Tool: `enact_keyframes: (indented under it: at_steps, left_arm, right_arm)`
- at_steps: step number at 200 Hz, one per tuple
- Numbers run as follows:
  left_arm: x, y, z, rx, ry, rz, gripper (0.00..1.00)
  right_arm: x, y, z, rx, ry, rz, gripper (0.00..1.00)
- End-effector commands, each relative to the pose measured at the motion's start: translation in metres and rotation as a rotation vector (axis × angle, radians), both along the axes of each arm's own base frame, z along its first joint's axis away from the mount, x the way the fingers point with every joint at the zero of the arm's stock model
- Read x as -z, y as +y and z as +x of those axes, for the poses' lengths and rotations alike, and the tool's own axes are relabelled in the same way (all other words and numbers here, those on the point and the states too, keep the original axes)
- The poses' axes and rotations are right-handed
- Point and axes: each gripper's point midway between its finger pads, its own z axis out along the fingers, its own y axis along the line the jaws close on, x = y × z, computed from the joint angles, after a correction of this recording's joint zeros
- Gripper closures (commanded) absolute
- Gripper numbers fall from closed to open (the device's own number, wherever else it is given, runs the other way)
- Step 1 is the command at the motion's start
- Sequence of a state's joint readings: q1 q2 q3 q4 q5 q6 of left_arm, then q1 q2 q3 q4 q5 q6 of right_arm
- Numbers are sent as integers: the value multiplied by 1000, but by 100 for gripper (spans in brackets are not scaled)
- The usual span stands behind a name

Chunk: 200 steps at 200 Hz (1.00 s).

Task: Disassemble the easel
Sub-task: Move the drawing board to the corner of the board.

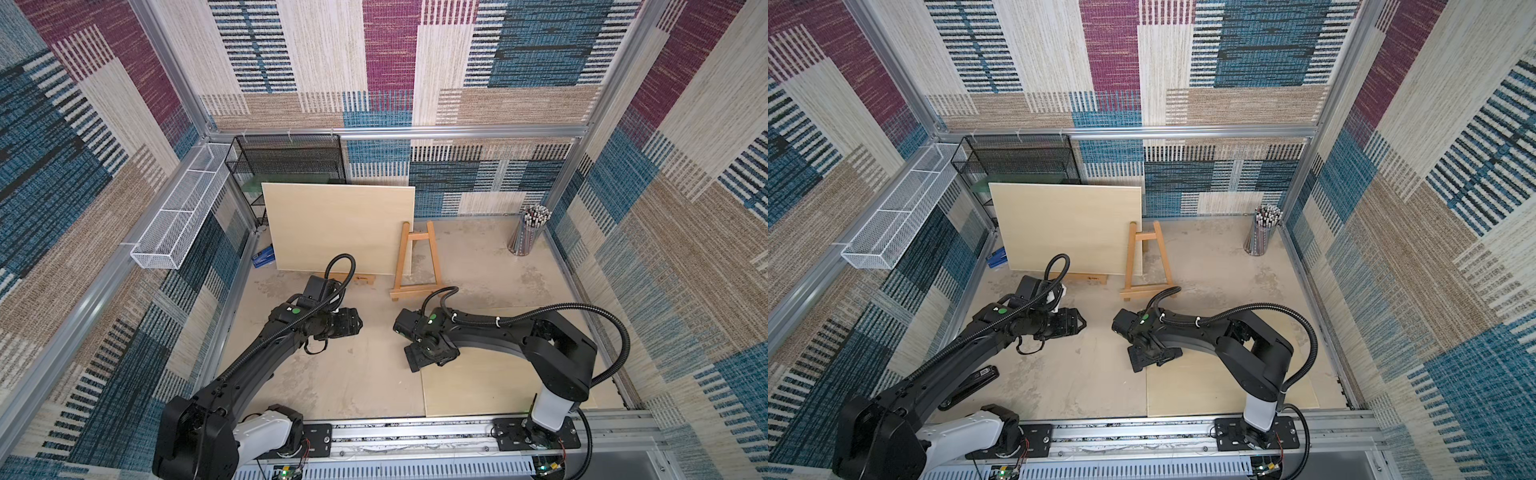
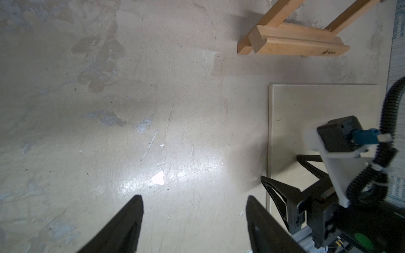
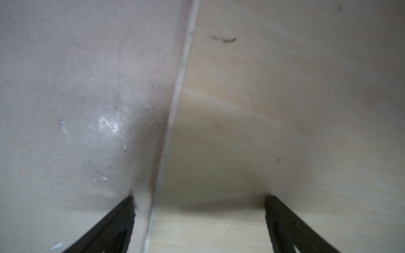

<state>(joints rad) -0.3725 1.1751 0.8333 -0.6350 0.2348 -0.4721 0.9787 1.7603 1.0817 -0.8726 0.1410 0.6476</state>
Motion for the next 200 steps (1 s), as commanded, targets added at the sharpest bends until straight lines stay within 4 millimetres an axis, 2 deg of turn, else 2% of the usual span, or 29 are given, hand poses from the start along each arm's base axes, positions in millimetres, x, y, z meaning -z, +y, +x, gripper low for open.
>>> enact_keyframes:
  at_steps: [1, 26, 84, 101, 124, 144, 165, 182, 200]
  left_arm:
    - [0, 1, 1, -8, -7, 1, 24]
    - [-1, 0, 3, -11, -8, -7, 24]
    - [0, 0, 3, -17, -8, -8, 23]
    - [-1, 0, 3, -20, -9, -10, 23]
    - [-2, 1, 3, -22, -16, -4, 23]
    - [-4, 2, 5, -23, -26, 3, 23]
    - [-7, 1, 9, -14, -36, 7, 23]
    - [-10, 0, 12, -6, -39, 9, 23]
    - [-13, -2, 14, 5, -44, 9, 23]
  right_arm:
    - [6, -27, -9, 37, 28, -67, 5]
    - [4, -44, -5, 50, 15, -76, 5]
    - [4, -67, -4, 48, 18, -87, 5]
    - [3, -66, -2, 44, 12, -78, 5]
    - [-7, -52, 9, 24, -14, -37, 5]
    - [-34, -29, 32, 26, -61, 63, 5]
    - [-70, -11, 72, 62, -128, 213, 5]
    - [-96, -9, 112, 82, -202, 320, 5]
    - [-120, -20, 159, 101, -294, 411, 5]
